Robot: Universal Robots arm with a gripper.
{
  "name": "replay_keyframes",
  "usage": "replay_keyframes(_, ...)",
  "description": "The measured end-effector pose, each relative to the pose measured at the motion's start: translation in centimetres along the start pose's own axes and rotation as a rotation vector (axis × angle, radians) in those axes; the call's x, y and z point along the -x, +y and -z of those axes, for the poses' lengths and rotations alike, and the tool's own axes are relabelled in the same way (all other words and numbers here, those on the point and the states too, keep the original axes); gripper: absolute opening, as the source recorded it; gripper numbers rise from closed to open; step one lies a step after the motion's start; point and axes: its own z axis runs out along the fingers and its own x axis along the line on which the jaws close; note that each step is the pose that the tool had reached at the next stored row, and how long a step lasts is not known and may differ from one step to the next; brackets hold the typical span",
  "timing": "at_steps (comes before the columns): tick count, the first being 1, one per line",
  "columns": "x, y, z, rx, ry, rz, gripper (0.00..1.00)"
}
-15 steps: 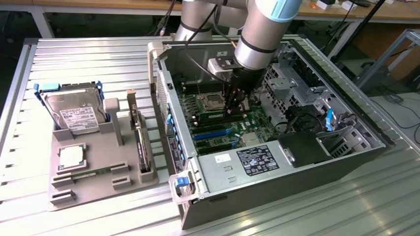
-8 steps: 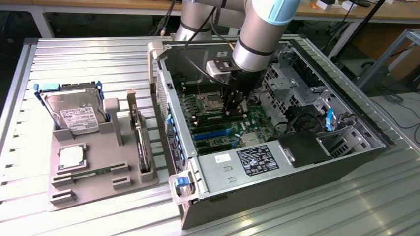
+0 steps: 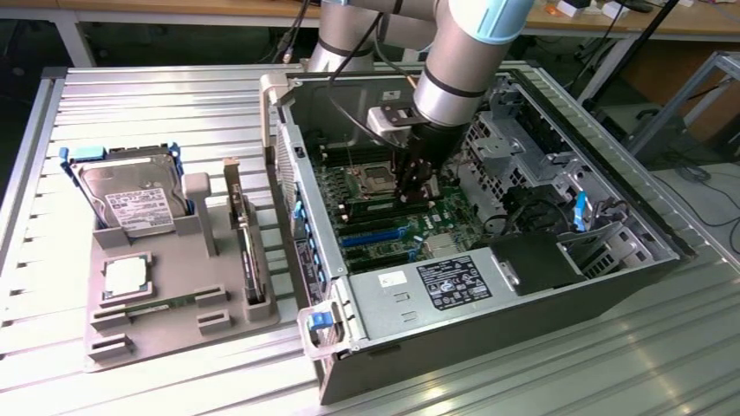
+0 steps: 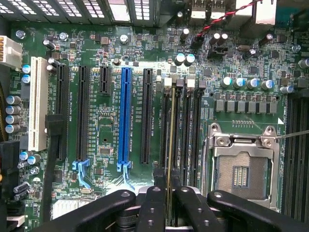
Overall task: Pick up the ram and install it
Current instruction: 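Insert the ram into the slot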
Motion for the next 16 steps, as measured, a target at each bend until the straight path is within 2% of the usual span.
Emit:
replay_keyframes(3, 0.0, 0.05, 0.04, 0.0001, -0.0001, 0.0, 0.14)
replay_keyframes(6, 0.01, 0.19, 0.09, -0.0016, 0.0001, 0.0, 0.14)
replay_keyframes(7, 0.01, 0.19, -0.04, -0.0039, 0.0012, 0.0, 0.14)
replay_keyframes(12, 0.01, 0.18, -0.19, -0.0055, 0.0015, 0.0, 0.14)
replay_keyframes(16, 0.01, 0.18, -0.24, -0.0061, 0.0026, 0.018, 0.14)
